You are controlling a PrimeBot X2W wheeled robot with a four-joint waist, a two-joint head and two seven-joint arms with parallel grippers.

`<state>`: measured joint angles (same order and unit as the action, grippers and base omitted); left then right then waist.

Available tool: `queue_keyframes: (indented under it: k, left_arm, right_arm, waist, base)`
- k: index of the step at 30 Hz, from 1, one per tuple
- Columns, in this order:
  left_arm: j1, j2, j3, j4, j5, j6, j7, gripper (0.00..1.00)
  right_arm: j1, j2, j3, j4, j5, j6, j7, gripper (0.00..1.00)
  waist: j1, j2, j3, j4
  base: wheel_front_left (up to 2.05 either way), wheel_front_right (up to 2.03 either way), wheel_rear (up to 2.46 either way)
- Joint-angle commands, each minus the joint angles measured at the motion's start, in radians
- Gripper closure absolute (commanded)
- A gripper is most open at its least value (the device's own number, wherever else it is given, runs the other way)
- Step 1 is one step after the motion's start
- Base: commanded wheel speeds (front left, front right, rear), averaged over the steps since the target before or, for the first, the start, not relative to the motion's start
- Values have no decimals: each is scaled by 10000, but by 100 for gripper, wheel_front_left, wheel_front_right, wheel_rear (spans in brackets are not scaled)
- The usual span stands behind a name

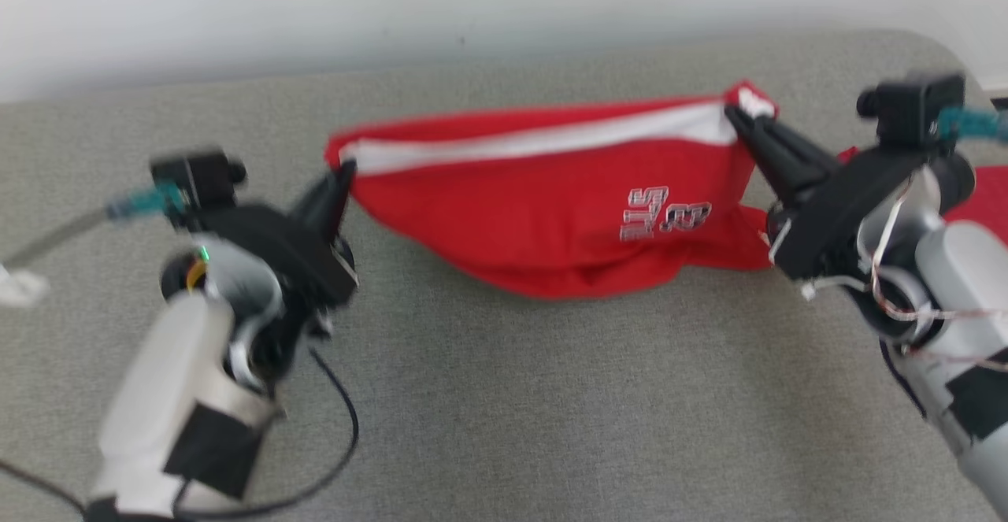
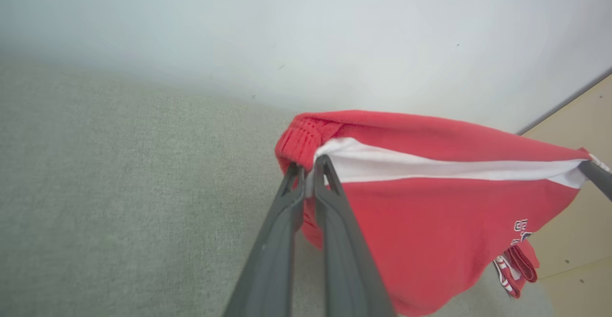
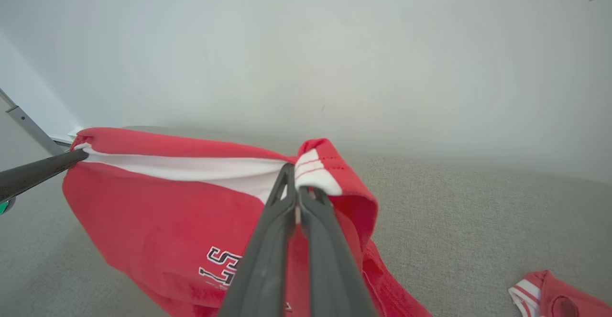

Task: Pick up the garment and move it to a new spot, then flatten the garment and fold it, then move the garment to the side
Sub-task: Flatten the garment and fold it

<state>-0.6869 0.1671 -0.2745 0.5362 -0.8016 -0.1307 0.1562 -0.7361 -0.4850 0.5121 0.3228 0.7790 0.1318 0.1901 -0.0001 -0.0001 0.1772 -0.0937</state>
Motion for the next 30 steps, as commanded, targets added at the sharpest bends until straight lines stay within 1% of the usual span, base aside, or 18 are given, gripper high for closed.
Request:
queue_keyframes:
  k: [1, 3, 6, 9, 13, 14, 19, 23, 26, 28, 30]
  left_arm:
    - [-472, 135, 145, -197, -186, 55, 286, 100]
    - [-1068, 174, 315, -397, -437, 154, 645, 100]
    - [-2091, 249, 660, -619, -627, 500, 942, 100]
    - [-3296, 462, 912, -770, -406, 907, 878, 100]
    - [-4987, 655, 1246, -788, -9, 1414, 269, 100]
    - [-5435, 655, 1365, -823, 83, 1585, 66, 100]
    - [-7305, 455, 1918, -784, 183, 1995, -1036, 100]
    - [-8361, 219, 2302, -662, -88, 1939, -1763, 100]
    - [-8810, 59, 2432, -565, -303, 1770, -2022, 100]
    - [-8841, 18, 2444, -506, -341, 1686, -2087, 100]
    - [-8742, -55, 2405, -422, -443, 1403, -2111, 100]
  right_arm:
    - [-347, 55, -108, -140, 159, -21, 196, 100]
    - [-865, 84, -121, -179, 75, -21, 440, 100]
    - [-1786, 410, -166, 50, 146, -21, 645, 100]
    - [-3021, 656, -237, 539, -213, -21, 532, 100]
    - [-4791, 1041, -495, 1436, -796, -22, -103, 100]
    - [-5259, 1120, -601, 1639, -929, -24, -318, 100]
    - [-7186, 1450, -1311, 2681, -1487, -33, -1678, 100]
    - [-8296, 1614, -1865, 3324, -2039, -62, -2898, 100]
    - [-8870, 1714, -2124, 3721, -2412, -70, -3662, 100]
    - [-8974, 1752, -2149, 3868, -2518, -70, -3803, 100]
    - [-9084, 1842, -2094, 4076, -2651, -70, -3988, 100]
  waist:
    - [1, 1, 279, -113]
    - [1, 1, 578, -228]
    - [1, 1, 1211, -456]
    - [1, 1, 2009, -679]
    - [1, 1, 3034, -914]
    - [1, 1, 3299, -962]
    - [1, 1, 4296, -1045]
    - [1, 1, 4787, -999]
    - [1, 1, 5072, -926]
    - [1, 1, 5131, -883]
    - [1, 1, 5243, -798]
  base:
    - [0, 0, 0]
    - [0, 0, 0]
    - [0, 0, 0]
    - [0, 0, 0]
    - [0, 0, 0]
    - [0, 0, 0]
    - [0, 0, 0]
    - [0, 0, 0]
    - [0, 0, 0]
    - [0, 0, 0]
    - [0, 0, 0]
